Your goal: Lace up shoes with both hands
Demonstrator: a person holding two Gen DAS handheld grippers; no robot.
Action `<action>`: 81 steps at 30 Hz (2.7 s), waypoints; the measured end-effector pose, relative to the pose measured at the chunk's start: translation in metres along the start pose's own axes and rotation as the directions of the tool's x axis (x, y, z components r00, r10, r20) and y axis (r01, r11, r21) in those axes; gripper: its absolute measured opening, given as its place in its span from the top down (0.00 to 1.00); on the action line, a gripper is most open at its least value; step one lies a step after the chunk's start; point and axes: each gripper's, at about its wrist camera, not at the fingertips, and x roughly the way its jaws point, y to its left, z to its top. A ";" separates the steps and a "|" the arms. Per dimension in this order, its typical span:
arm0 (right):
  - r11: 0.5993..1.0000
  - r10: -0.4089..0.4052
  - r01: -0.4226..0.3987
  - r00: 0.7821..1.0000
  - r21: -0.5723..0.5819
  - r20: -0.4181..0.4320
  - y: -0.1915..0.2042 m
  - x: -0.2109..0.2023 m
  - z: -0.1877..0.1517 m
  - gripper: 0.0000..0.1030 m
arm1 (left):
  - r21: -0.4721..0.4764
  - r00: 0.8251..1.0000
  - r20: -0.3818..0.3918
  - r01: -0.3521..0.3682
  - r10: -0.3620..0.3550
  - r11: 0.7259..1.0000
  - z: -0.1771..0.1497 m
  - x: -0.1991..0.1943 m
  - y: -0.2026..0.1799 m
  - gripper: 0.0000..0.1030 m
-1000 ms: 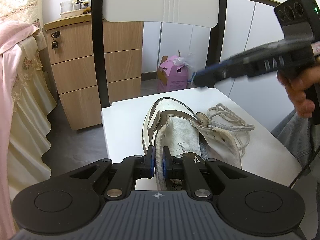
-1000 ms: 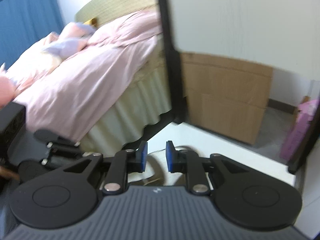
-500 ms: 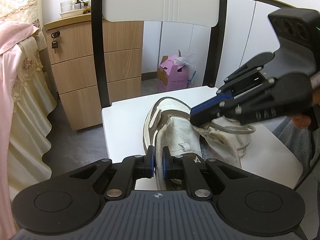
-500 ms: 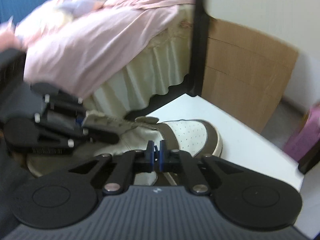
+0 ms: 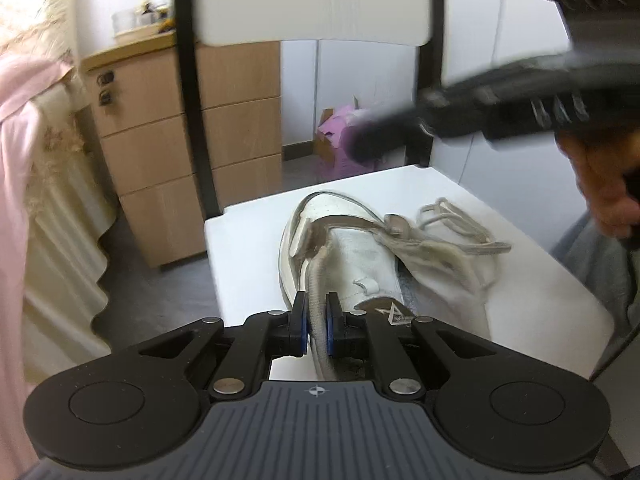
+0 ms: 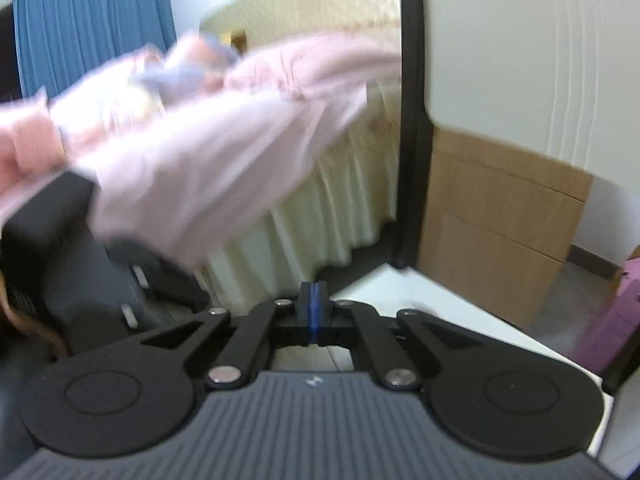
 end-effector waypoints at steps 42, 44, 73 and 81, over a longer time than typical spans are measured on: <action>0.984 -0.082 0.073 0.995 0.165 0.048 -0.028 -0.020 -0.010 0.63 | 0.134 0.995 0.008 -0.098 0.098 0.986 -0.004 0.006 -0.018 0.90; 0.983 -0.077 0.070 0.996 0.173 0.034 -0.030 -0.024 -0.014 0.62 | 0.126 0.995 0.007 -0.095 0.095 0.987 -0.004 0.007 -0.018 0.90; 0.991 -0.099 0.092 0.993 0.098 0.060 0.014 0.002 -0.004 0.98 | 0.228 0.990 0.025 -0.138 0.136 0.964 -0.007 0.011 -0.035 0.90; 0.998 -0.011 -0.003 0.974 0.062 0.227 0.035 -0.025 0.067 0.98 | 0.221 0.989 0.020 -0.148 0.148 0.964 -0.005 0.013 -0.037 0.90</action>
